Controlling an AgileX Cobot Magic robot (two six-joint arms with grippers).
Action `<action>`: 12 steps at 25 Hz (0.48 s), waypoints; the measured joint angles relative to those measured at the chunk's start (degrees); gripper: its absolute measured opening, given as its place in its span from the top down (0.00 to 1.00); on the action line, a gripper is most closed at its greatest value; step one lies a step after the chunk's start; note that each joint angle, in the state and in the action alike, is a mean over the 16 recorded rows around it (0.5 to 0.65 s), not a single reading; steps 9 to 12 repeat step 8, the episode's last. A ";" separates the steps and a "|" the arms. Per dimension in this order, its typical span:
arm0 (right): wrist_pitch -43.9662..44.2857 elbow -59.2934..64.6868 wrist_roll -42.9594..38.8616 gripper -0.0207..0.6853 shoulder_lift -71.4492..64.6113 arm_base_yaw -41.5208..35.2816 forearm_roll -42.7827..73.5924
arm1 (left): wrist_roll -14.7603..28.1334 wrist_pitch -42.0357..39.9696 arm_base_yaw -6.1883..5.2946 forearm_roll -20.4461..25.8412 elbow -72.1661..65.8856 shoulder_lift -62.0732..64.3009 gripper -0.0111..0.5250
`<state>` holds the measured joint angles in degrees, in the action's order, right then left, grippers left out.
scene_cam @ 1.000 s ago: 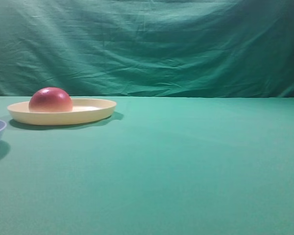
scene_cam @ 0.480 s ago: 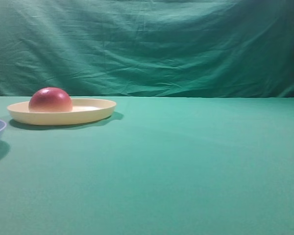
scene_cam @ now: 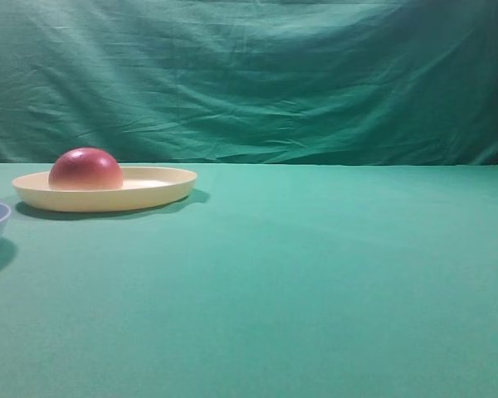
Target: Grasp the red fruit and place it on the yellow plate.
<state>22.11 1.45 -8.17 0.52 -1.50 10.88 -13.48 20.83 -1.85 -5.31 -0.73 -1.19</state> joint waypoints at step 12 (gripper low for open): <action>0.24 0.00 -1.33 0.97 0.00 0.00 -0.06 | 0.00 0.00 0.00 0.00 0.00 0.00 0.98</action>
